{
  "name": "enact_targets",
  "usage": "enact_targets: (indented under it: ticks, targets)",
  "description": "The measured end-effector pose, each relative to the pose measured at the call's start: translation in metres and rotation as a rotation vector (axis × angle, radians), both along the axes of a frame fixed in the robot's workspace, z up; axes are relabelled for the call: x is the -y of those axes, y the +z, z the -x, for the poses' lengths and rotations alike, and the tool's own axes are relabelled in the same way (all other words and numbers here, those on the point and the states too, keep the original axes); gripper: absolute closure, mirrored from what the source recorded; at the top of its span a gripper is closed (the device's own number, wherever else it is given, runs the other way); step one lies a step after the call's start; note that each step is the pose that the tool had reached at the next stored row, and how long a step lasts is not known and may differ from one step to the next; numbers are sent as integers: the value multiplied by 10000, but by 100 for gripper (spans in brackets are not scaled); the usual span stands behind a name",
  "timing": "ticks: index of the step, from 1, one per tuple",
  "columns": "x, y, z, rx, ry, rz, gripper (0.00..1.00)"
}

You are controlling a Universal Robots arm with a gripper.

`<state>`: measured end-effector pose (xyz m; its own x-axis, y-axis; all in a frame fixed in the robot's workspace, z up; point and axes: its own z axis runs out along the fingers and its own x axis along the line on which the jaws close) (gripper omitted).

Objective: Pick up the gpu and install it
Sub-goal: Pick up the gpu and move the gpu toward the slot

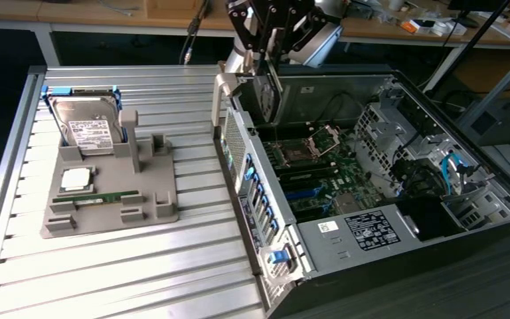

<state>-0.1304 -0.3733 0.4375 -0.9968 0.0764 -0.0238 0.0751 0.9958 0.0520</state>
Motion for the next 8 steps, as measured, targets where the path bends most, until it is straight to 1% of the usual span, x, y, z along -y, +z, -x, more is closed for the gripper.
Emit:
enact_targets:
  ticks: [8]
  targets:
    - [0,-2,-47,0,0,0,73]
